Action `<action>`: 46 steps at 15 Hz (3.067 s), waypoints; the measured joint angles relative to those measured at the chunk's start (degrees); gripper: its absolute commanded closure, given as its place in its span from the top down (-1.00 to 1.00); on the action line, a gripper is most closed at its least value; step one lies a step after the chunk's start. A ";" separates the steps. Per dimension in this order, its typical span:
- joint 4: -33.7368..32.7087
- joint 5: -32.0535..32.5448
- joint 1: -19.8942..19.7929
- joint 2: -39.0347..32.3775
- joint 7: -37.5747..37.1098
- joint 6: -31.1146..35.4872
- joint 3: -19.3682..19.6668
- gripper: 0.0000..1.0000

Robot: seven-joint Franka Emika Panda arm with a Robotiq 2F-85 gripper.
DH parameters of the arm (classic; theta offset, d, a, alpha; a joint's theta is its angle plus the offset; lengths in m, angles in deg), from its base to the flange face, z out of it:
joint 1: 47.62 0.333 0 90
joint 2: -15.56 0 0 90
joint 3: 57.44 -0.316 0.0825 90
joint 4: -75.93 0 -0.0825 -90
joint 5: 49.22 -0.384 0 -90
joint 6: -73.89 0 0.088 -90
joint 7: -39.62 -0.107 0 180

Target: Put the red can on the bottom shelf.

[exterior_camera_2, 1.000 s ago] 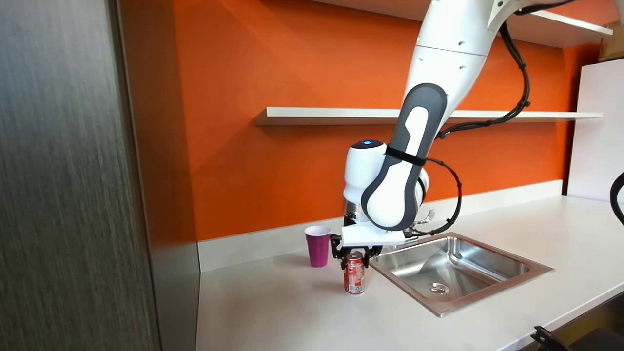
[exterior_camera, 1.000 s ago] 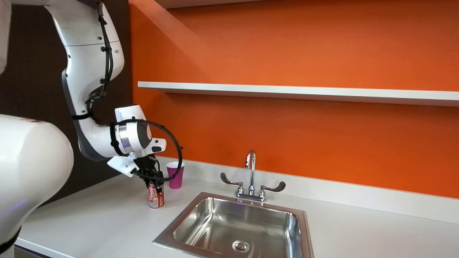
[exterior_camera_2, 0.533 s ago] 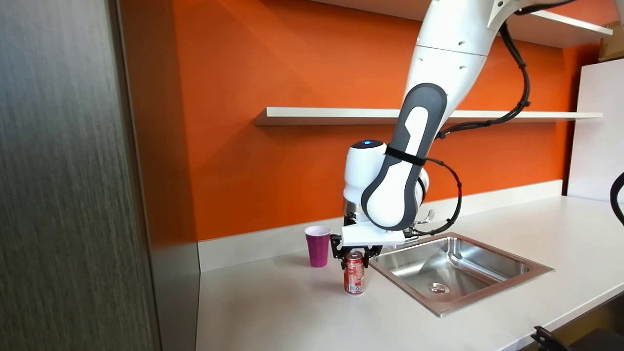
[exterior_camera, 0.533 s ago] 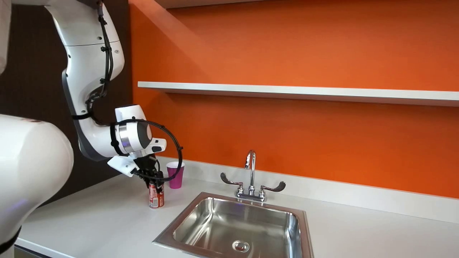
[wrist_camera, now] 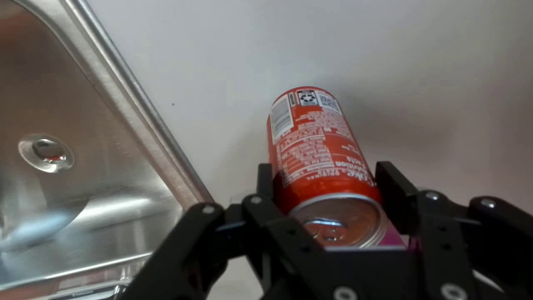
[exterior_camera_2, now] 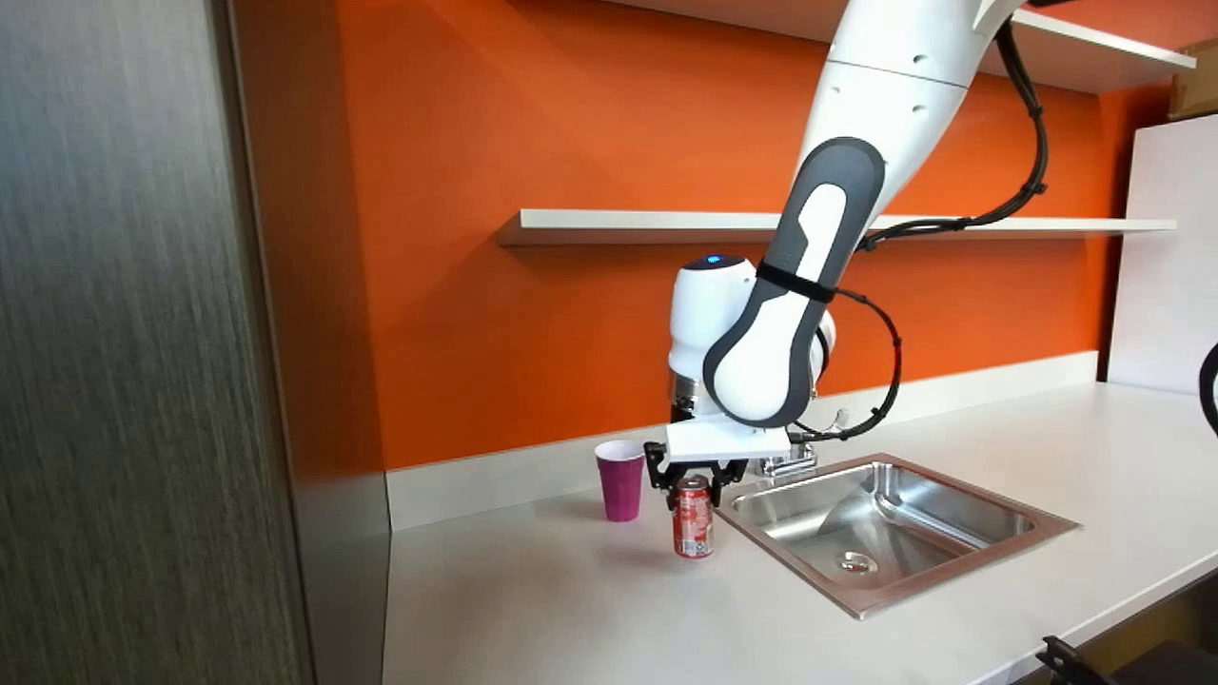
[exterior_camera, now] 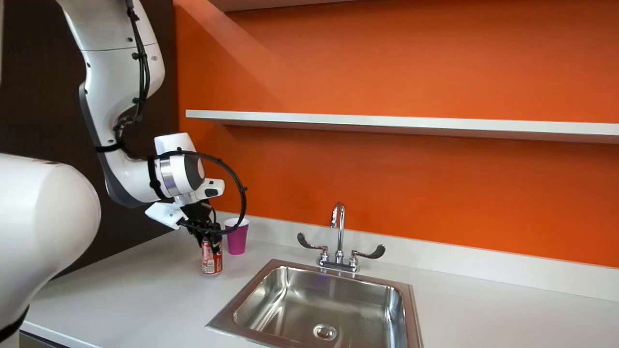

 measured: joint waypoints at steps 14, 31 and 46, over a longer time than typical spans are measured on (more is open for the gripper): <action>0.42 -0.99 -17.43 25.13 0.61 -26.60 -23.86 -0.24; -9.58 -10.78 -29.26 46.38 11.99 -43.70 -34.72 -0.24; -32.34 -7.76 -36.79 37.69 15.10 -45.17 -39.05 -0.24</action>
